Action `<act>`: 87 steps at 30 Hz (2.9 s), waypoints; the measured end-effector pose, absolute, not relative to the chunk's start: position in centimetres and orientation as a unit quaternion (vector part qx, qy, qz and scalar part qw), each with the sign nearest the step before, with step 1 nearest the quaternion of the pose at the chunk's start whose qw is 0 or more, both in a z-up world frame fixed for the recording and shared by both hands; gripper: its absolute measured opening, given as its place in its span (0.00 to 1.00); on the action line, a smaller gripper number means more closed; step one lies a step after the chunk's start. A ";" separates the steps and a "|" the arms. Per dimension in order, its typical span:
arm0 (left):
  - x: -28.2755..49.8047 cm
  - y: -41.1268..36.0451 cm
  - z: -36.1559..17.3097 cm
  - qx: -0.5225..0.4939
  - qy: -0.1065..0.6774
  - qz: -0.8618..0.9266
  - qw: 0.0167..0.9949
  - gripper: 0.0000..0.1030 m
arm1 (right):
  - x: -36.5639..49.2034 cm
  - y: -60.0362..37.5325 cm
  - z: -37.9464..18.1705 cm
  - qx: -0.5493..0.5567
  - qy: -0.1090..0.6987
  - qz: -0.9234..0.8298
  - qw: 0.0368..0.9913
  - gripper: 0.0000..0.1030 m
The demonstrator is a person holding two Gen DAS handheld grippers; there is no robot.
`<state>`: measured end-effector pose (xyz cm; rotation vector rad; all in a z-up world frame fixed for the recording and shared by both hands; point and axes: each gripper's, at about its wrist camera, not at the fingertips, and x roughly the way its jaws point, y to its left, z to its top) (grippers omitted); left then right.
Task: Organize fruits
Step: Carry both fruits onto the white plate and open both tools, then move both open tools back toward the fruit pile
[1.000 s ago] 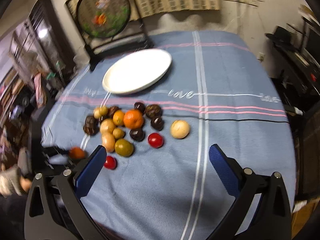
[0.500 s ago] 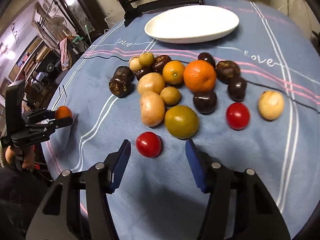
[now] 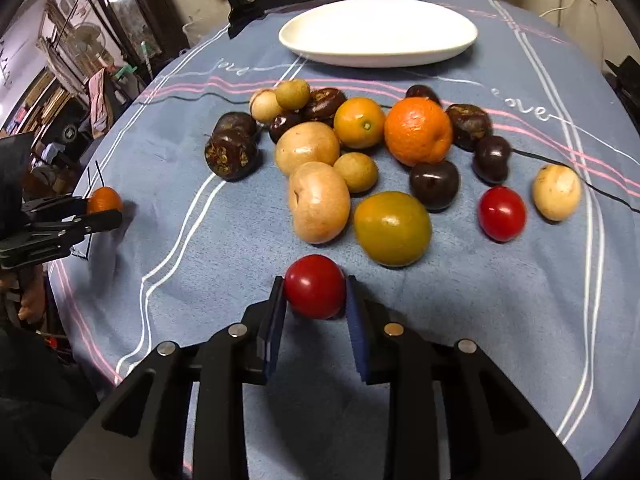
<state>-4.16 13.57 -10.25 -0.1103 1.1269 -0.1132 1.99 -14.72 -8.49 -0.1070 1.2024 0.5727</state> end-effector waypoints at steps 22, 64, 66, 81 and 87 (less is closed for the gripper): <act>23.6 3.8 -7.5 -0.021 0.499 -0.078 0.863 0.43 | 25.6 -13.9 -7.0 -0.035 0.492 0.302 0.816 0.30; 0.5 11.7 -9.8 -0.092 0.518 -0.033 0.850 0.83 | 5.8 -19.1 -0.9 0.046 0.526 0.169 0.832 0.97; 0.4 11.6 -10.1 -0.094 0.519 -0.036 0.849 0.83 | 5.7 -19.6 -1.0 0.047 0.529 0.162 0.832 0.97; 2.0 10.5 -11.1 -0.086 0.533 -0.054 0.840 0.83 | 5.7 -20.9 -2.2 0.058 0.544 0.144 0.825 0.96; 3.6 8.2 -11.3 -0.062 0.535 -0.081 0.839 0.83 | 5.2 -22.8 -2.7 0.079 0.548 0.121 0.824 0.97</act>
